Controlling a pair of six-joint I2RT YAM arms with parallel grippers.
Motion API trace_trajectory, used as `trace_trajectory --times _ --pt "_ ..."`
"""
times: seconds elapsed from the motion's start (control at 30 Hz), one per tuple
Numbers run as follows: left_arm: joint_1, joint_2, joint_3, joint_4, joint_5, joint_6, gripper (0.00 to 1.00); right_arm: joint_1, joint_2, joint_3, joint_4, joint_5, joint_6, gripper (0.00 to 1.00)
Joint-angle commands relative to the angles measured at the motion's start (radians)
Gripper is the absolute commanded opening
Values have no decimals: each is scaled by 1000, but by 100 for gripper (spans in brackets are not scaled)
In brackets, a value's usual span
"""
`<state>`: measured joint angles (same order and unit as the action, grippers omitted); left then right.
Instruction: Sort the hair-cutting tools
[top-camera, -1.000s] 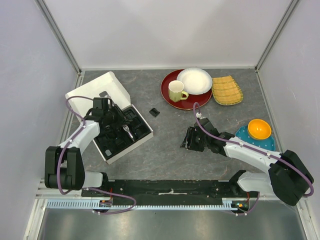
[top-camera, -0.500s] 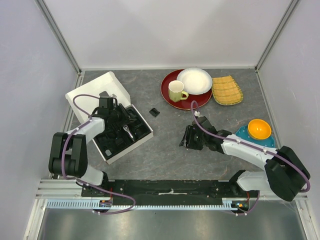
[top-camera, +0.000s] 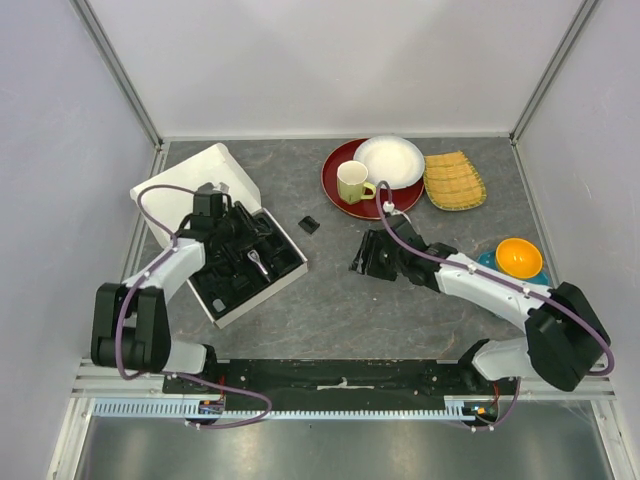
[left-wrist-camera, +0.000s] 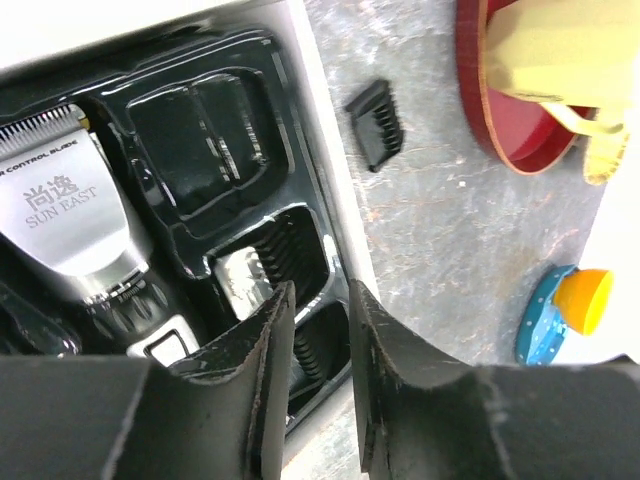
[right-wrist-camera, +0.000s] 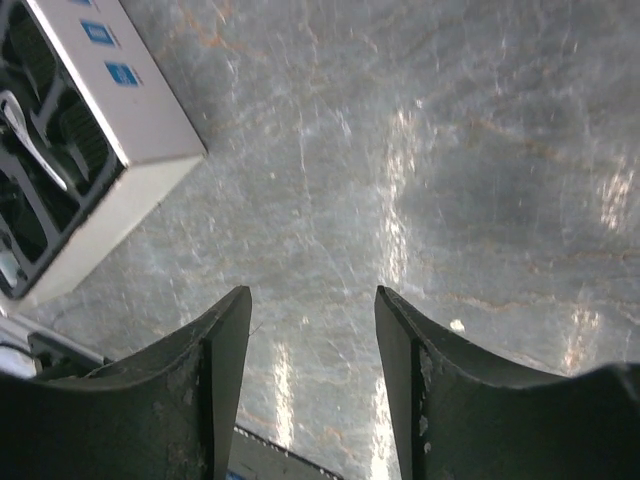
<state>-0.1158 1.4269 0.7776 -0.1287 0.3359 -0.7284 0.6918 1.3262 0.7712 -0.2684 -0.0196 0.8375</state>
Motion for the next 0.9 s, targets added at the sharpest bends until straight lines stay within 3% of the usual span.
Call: trace_trajectory --times 0.0,0.1,0.27,0.37,0.4,0.43,0.67,0.87 --pt "-5 -146 63 -57 -41 24 37 12 59 126 -20 98 -2 63" --pt "-5 -231 86 -126 -66 41 43 46 120 213 -28 193 -14 70" --pt "-4 -370 100 -265 -139 110 51 100 284 388 -41 305 -20 70" --pt "-4 -442 106 -362 -165 153 53 121 372 465 -43 371 8 84" --pt "-4 -459 110 -379 -173 161 53 127 393 486 -43 415 11 97" --pt "-4 -476 109 -397 -178 178 53 143 440 534 -45 431 11 98" --pt "-4 -591 74 -460 -290 245 62 213 682 786 -115 564 21 98" --pt "-2 -568 74 -525 -386 230 66 233 850 990 -225 691 110 97"
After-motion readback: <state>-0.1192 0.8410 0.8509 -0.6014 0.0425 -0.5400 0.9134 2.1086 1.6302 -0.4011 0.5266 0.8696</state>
